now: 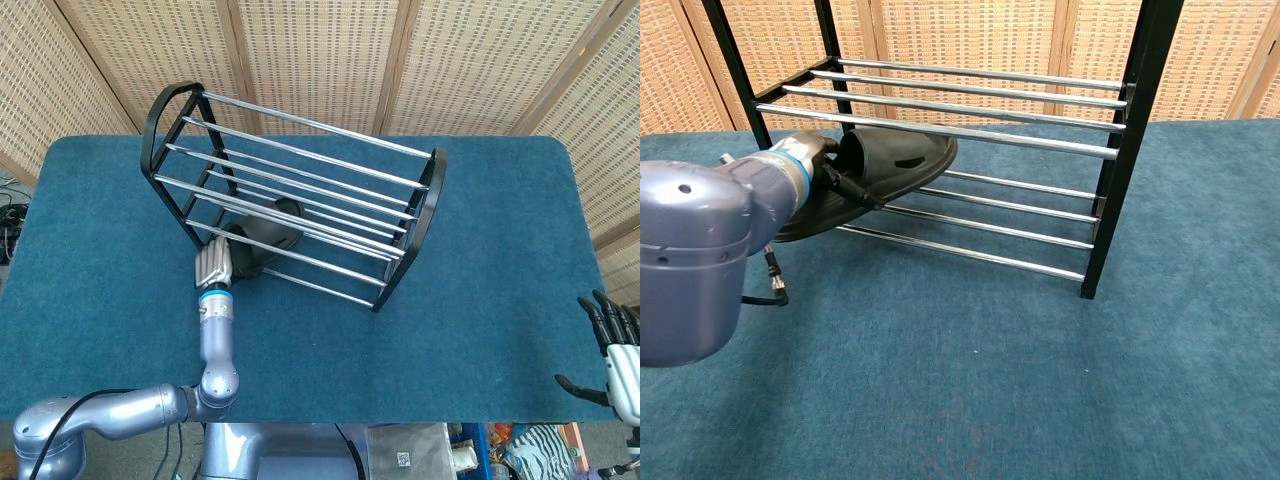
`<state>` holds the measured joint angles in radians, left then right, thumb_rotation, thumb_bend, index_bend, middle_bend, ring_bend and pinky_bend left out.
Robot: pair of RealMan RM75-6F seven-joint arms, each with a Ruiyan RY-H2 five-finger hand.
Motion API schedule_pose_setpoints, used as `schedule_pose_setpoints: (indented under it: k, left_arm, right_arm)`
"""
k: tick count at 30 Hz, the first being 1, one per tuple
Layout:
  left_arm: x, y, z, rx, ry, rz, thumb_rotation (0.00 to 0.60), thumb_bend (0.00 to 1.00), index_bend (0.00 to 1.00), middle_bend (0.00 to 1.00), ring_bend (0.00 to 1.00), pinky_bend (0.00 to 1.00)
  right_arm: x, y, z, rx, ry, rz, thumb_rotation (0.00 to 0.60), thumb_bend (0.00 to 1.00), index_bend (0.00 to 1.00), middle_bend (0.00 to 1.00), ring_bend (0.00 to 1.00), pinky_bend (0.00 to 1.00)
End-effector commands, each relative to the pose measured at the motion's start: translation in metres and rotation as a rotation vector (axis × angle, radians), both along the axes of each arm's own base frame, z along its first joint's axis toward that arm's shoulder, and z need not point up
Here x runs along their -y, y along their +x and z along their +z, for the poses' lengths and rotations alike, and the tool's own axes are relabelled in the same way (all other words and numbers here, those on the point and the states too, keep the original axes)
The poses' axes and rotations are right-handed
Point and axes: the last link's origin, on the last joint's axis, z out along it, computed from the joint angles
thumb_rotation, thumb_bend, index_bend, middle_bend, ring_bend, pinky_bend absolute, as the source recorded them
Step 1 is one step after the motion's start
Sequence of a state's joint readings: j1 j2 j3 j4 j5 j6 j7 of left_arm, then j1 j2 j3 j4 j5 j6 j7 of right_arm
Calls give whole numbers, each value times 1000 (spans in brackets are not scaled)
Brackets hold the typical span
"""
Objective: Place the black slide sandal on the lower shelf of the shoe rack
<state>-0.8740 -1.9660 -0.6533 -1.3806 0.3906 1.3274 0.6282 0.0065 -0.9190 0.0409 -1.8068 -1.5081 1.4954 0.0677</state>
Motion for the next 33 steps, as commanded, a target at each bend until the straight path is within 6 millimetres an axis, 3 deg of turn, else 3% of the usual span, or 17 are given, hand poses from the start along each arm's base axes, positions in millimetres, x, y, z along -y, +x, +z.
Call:
schedule_pose_setpoints:
  k: [1, 11, 14, 17, 18, 20, 33]
  left_arm:
    - [-3, 3, -4, 14, -12, 23, 600, 638, 317, 368, 320, 463]
    - [-14, -1, -4, 8, 17, 76, 600, 640, 317, 356, 317, 457]
    - [-15, -2, -4, 21, 21, 87, 600, 640, 264, 263, 240, 417]
    - [-14, -1, -5, 66, 5, 98, 600, 640, 58, 44, 39, 177]
    - [-13, 0, -5, 74, 2, 98, 600, 639, 14, 5, 3, 77]
    - [-12, 1, -5, 93, -1, 95, 600, 639, 0, 0, 0, 2]
    - [-5, 7, -3, 113, -12, 80, 600, 639, 0, 0, 0, 0]
  right_arm:
    - [0, 0, 0, 5, 2, 5, 600, 0, 0, 0, 0, 0]
    - [-1, 0, 2, 17, 6, 11, 600, 0, 0, 0, 0, 0]
    - [0, -1, 2, 20, 12, 8, 600, 0, 0, 0, 0, 0]
    - [0, -1, 2, 21, 17, 7, 600, 0, 0, 0, 0, 0]
    - [0, -1, 2, 21, 17, 8, 600, 0, 0, 0, 0, 0]
    - [-1, 0, 1, 20, 18, 9, 600, 0, 0, 0, 0, 0]
    - [-1, 0, 2, 22, 15, 10, 600, 0, 0, 0, 0, 0]
